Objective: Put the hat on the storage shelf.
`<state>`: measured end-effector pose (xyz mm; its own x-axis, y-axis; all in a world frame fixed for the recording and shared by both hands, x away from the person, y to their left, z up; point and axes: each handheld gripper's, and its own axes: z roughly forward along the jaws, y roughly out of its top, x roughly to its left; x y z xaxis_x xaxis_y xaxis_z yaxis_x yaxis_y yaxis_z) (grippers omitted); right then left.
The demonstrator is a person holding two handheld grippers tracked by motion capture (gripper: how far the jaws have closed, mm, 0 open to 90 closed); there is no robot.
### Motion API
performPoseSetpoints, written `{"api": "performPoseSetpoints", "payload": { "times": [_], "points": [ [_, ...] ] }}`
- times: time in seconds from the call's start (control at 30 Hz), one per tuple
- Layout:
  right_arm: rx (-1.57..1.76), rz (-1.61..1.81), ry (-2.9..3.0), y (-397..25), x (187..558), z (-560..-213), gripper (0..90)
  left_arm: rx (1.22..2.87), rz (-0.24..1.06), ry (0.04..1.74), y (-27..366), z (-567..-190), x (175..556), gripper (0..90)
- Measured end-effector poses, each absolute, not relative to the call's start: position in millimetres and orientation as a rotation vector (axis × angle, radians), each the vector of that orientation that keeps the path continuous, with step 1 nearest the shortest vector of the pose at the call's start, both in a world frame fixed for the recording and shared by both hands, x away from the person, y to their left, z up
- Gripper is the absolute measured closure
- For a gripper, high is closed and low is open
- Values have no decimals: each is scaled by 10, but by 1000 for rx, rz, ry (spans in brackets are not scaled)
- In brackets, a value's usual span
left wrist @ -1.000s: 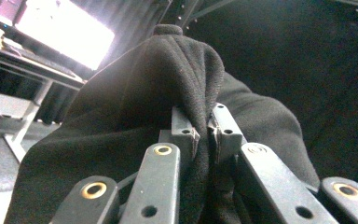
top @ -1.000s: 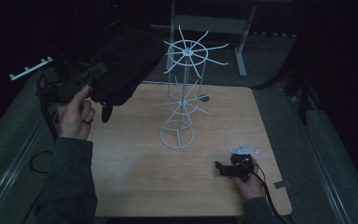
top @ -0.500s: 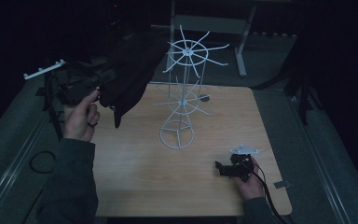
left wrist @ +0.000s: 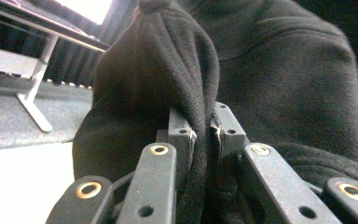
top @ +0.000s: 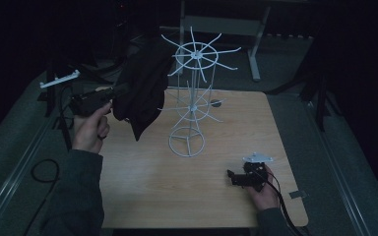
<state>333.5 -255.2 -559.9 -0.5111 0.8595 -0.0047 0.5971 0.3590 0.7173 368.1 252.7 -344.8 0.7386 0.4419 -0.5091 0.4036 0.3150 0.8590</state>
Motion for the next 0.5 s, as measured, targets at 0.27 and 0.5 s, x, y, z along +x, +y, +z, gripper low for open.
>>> {"api": "performPoseSetpoints", "payload": {
  "times": [0.27,0.5],
  "points": [
    [1273,945,2247,-2553,3335,-5599,110,1321,31,803,2501,-3477,3677,675],
    [1274,944,2246,-2553,3334,-5599,110,1311,42,846,2490,-3469,3688,463]
  ]
}}
